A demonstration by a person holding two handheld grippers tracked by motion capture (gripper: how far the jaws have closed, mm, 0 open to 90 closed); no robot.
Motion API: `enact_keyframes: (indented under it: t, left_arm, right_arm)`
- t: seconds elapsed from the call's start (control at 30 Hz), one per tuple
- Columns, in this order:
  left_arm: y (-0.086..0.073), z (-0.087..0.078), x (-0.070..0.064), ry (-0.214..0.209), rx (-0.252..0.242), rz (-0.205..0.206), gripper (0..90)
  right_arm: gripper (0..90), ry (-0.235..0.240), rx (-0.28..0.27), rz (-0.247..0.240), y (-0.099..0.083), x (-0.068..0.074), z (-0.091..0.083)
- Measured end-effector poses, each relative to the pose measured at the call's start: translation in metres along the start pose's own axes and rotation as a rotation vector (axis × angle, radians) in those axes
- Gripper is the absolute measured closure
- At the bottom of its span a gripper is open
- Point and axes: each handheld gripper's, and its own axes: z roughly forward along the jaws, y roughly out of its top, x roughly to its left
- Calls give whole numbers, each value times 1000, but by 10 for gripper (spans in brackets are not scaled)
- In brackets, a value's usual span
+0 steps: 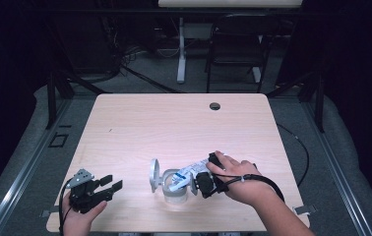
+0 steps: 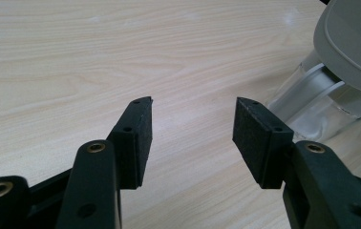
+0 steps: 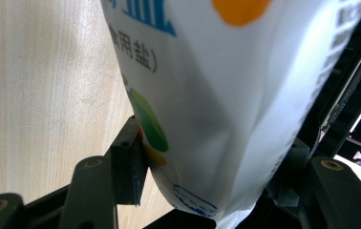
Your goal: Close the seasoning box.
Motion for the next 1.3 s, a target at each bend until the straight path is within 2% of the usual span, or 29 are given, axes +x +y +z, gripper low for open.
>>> enact_keyframes:
  t: [0.27, 1.3]
  left_arm:
    - [1, 0, 0, -5, 11, 2, 488]
    - [0, 0, 0, -1, -4, 0, 488]
  right_arm:
    - [426, -1, -6, 0, 0, 0, 0]
    - [427, 2, -1, -5, 1, 0, 0]
